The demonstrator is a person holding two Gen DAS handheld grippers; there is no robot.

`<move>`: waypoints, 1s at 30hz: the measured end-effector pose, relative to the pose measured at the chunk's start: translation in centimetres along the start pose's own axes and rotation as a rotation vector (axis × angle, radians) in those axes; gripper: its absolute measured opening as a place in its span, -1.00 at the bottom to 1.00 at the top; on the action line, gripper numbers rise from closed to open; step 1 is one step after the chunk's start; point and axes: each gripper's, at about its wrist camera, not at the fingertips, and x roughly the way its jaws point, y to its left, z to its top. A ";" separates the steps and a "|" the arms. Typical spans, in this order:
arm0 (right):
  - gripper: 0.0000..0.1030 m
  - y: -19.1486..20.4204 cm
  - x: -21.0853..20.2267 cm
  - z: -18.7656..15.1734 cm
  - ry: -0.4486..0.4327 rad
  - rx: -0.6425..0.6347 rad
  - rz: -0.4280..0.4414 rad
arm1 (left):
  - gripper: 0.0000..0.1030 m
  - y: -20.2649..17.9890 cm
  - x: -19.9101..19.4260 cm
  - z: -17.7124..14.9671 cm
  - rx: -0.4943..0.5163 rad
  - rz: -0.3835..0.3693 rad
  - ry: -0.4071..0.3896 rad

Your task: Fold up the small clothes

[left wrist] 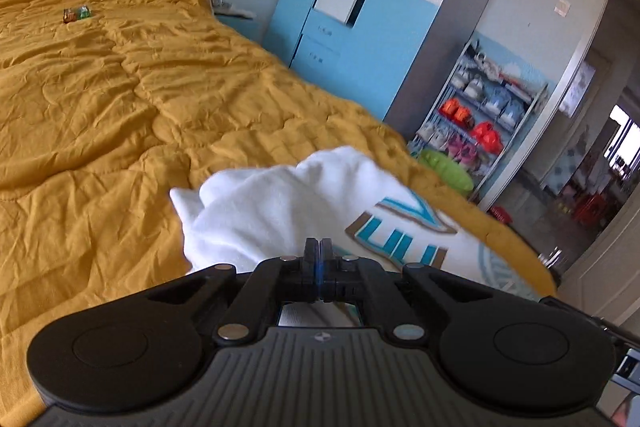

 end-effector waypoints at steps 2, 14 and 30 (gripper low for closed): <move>-0.83 0.5 1.0 -0.8 0.052 -0.039 -0.042 | -1.00 0.8 1.4 -0.5 -0.024 0.043 0.066; -0.82 -1.5 -0.4 -1.9 0.046 0.051 -0.180 | -0.83 2.4 -1.8 0.9 0.040 0.256 0.014; 0.24 8.4 -5.1 -3.0 0.249 -0.056 -0.119 | 0.74 -2.5 -14.7 -3.5 0.049 0.213 -0.040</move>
